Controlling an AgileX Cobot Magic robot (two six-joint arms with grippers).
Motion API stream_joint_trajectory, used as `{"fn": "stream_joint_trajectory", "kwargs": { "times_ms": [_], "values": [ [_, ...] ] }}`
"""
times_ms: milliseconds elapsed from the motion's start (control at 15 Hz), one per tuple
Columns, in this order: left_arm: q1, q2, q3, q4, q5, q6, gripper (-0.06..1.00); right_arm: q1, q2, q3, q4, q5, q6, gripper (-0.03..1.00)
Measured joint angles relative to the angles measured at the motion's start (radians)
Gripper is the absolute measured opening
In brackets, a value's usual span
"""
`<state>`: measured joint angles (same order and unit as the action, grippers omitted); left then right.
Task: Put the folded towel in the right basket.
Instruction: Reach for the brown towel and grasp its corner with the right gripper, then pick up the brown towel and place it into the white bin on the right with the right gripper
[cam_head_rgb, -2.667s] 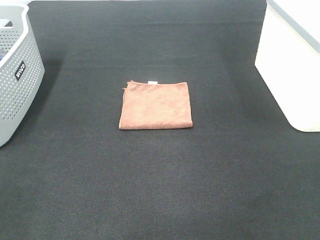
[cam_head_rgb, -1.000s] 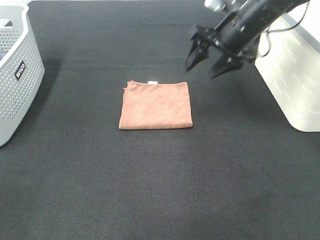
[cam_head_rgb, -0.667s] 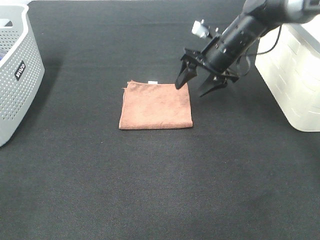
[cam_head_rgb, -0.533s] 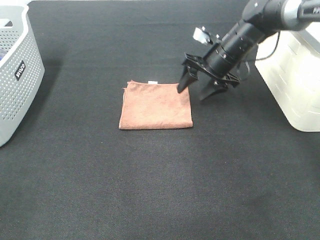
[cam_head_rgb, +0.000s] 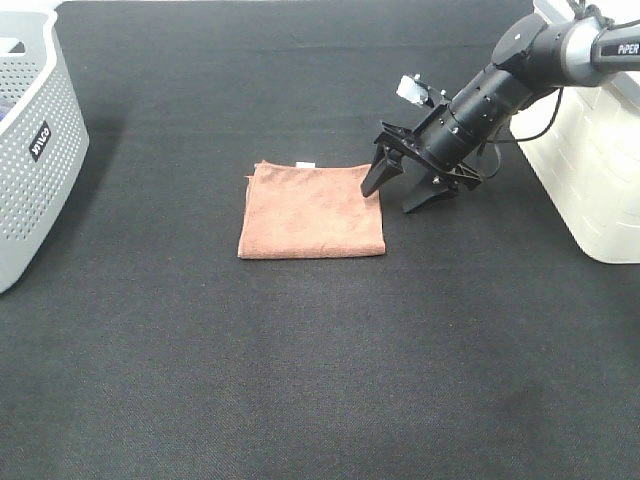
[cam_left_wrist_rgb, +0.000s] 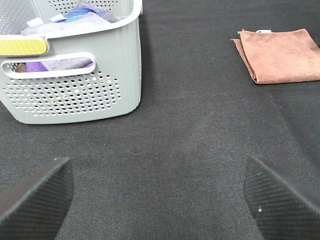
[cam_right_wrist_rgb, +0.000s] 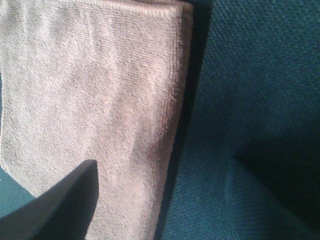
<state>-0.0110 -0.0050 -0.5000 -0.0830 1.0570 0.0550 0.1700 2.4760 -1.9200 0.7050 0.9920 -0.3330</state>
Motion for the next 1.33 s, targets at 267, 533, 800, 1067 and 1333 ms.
{"fn": "stream_joint_trajectory", "kwargs": {
  "times_ms": [267, 533, 800, 1067, 1333],
  "values": [
    [0.0, 0.0, 0.0, 0.0, 0.0, 0.0, 0.87, 0.017, 0.014, -0.008, 0.023, -0.008, -0.011, 0.67],
    [0.0, 0.0, 0.0, 0.0, 0.0, 0.0, 0.87, 0.017, 0.025, -0.013, 0.041, -0.008, -0.009, 0.66],
    [0.0, 0.0, 0.0, 0.0, 0.0, 0.0, 0.87, 0.048, 0.035, -0.013, 0.042, -0.044, -0.022, 0.47],
    [0.0, 0.0, 0.0, 0.0, 0.0, 0.0, 0.87, 0.061, 0.046, -0.013, 0.038, -0.064, -0.023, 0.02],
    [0.0, 0.0, 0.0, 0.0, 0.0, 0.0, 0.87, 0.062, -0.016, -0.01, 0.006, -0.046, -0.024, 0.01]
  ]
}}
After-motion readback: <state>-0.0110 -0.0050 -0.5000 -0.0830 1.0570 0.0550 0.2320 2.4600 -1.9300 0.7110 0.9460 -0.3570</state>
